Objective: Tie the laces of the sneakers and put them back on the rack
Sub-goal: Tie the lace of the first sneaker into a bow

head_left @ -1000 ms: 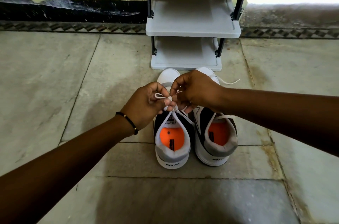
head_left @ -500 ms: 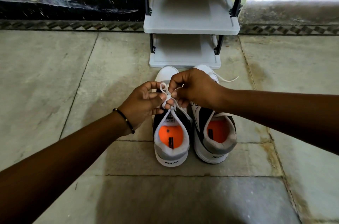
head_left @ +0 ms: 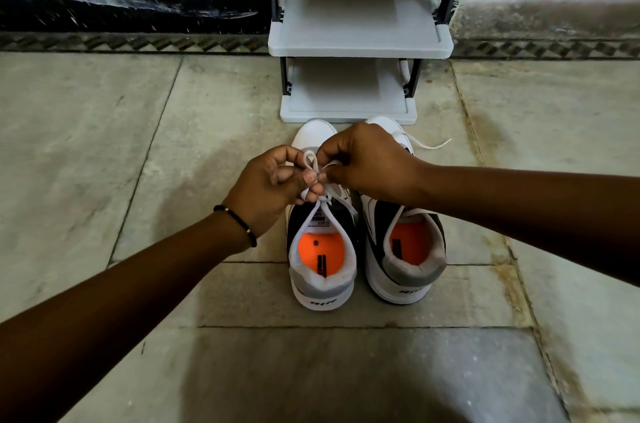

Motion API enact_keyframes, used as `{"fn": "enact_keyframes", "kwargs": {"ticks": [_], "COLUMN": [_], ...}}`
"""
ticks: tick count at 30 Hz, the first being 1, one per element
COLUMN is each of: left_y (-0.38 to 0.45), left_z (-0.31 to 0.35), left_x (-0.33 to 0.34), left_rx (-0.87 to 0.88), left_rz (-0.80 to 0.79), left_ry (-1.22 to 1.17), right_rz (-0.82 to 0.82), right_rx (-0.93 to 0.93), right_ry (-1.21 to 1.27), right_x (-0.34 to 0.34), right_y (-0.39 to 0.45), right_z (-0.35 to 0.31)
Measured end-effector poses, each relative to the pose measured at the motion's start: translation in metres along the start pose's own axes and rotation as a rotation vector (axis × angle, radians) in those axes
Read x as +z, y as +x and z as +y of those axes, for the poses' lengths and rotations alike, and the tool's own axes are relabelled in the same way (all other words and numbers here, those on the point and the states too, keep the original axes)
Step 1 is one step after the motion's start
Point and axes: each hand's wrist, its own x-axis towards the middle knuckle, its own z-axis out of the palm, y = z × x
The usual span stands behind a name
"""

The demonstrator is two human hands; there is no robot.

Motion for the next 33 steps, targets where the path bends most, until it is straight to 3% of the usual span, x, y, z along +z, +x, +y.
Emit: {"fn": "enact_keyframes", "kwargs": {"ticks": [6,14,20,25,27,30,33], "left_y": [0.003,-0.001,-0.003,0.001,0.003,0.003,0.005], "left_z": [0.001,-0.001,0.001,0.003,0.004,0.004,0.002], "left_x": [-0.006,-0.004,-0.004,-0.007,-0.008,-0.009,-0.009], "left_rx": [-0.287,-0.247,-0.148,-0.175,-0.221,-0.304,-0.316], "left_rz": [-0.135,-0.075,-0.114,-0.100,-0.126,-0.176,-0.159], "left_ry": [-0.214,-0.255,-0.190,-0.170,-0.159,-0.197,-0.189], "right_rz": [-0.038,-0.030,-0.073,-0.135,-0.157,-0.108,-0.107], "right_rx": [0.018,-0.138,0.135,0.185,0.132,-0.129,-0.327], "right_ry": [0.045,-0.117,0.293,0.458,0.349,-0.050,-0.249], "right_x": [-0.001,-0.001,0.000,-0.003,-0.006,-0.008,-0.009], "right_y": [0.001,0.001,-0.001,-0.002,-0.001,0.001,0.000], "right_z": [0.003,0.002,0.005,0.006,0.005,0.003,0.002]}}
